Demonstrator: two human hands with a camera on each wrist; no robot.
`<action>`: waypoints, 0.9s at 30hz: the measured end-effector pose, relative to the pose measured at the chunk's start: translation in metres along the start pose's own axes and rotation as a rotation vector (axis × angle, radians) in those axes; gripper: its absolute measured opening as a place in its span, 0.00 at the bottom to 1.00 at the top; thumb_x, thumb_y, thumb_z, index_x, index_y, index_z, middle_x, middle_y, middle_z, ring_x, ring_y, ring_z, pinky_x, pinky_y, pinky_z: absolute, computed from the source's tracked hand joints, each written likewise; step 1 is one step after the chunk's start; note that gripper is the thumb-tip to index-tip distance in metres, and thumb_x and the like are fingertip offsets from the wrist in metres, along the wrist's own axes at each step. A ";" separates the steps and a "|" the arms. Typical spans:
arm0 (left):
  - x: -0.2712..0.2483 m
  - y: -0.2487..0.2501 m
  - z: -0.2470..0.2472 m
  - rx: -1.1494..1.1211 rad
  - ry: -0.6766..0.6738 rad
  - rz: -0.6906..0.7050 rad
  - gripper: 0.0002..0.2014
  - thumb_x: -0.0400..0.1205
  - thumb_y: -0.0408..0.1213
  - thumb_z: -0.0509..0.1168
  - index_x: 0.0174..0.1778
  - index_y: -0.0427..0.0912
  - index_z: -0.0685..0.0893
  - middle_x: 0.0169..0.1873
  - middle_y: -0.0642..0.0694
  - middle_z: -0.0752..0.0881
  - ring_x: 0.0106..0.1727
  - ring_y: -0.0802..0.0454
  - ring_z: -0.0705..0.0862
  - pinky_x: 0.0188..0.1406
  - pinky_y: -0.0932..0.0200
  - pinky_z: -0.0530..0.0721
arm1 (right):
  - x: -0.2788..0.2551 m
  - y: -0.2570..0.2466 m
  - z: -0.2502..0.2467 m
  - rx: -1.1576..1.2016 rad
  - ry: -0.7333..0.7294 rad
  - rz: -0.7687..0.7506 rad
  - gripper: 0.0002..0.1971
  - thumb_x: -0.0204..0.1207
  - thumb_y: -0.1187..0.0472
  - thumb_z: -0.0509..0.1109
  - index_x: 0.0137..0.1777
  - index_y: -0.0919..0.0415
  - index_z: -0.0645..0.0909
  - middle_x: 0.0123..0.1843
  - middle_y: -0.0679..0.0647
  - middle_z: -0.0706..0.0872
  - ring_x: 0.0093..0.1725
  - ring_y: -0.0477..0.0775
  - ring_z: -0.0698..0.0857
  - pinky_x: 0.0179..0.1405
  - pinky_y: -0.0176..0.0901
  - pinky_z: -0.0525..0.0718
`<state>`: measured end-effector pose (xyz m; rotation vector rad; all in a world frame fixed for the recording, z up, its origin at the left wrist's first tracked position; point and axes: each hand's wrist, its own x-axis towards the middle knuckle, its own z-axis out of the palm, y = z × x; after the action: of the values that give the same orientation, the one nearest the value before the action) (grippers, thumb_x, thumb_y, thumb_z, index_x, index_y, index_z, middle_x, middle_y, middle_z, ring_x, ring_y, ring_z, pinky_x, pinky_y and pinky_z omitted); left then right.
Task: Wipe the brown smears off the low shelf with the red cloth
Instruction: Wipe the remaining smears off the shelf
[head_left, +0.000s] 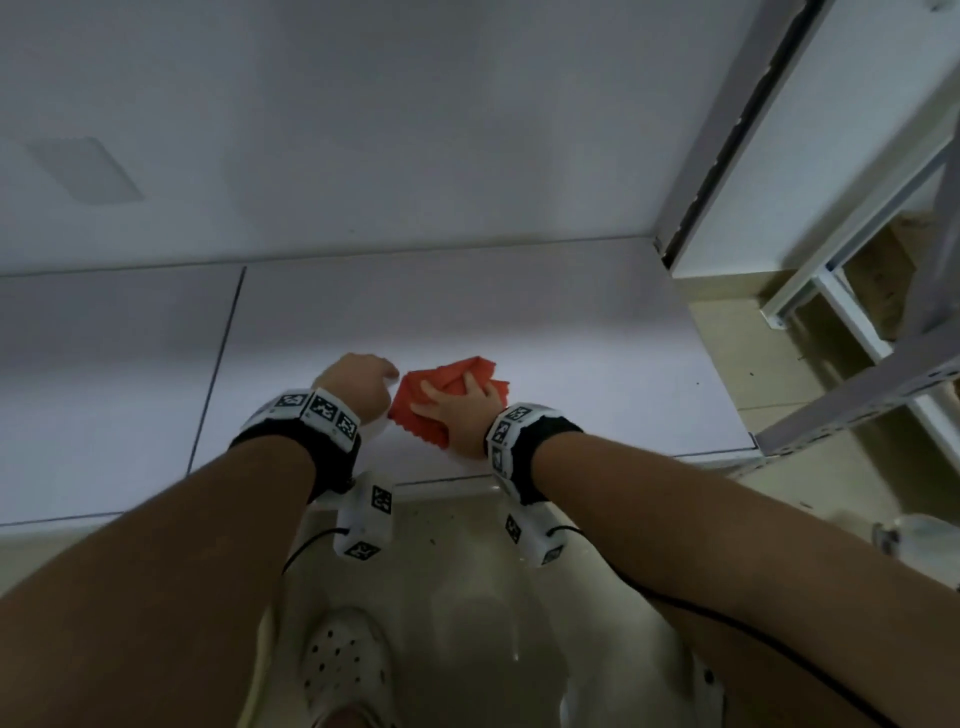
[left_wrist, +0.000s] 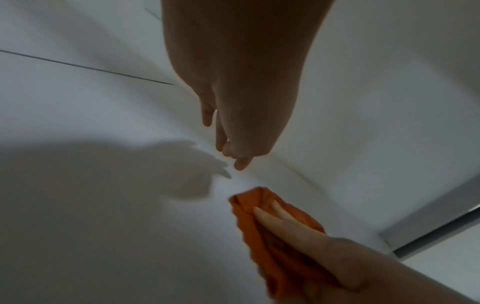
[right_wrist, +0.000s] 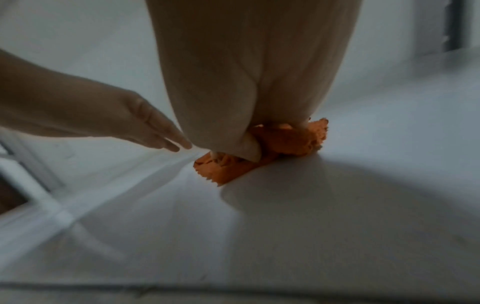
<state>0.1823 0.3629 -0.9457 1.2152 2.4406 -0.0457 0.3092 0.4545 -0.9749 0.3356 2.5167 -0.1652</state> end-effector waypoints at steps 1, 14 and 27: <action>-0.007 0.000 0.001 0.004 0.005 0.009 0.22 0.81 0.31 0.57 0.72 0.45 0.78 0.72 0.45 0.78 0.73 0.45 0.75 0.74 0.51 0.72 | -0.004 -0.006 0.001 -0.022 -0.006 -0.025 0.32 0.83 0.52 0.56 0.82 0.36 0.45 0.85 0.46 0.44 0.80 0.75 0.49 0.77 0.73 0.56; -0.058 0.010 0.022 0.006 -0.054 0.002 0.21 0.84 0.31 0.55 0.73 0.45 0.77 0.73 0.46 0.77 0.73 0.46 0.74 0.74 0.52 0.73 | -0.058 -0.027 0.018 -0.087 -0.017 -0.212 0.27 0.83 0.60 0.59 0.81 0.46 0.60 0.84 0.54 0.55 0.81 0.62 0.58 0.78 0.56 0.63; -0.061 0.056 0.024 0.037 -0.112 0.048 0.23 0.82 0.28 0.54 0.74 0.46 0.75 0.74 0.46 0.75 0.74 0.44 0.72 0.75 0.50 0.72 | -0.145 0.065 0.064 0.102 -0.032 0.081 0.31 0.83 0.67 0.58 0.81 0.42 0.57 0.86 0.46 0.45 0.83 0.67 0.51 0.81 0.62 0.57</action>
<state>0.2662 0.3461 -0.9368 1.2519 2.3228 -0.1413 0.4774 0.4750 -0.9473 0.4707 2.4633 -0.2652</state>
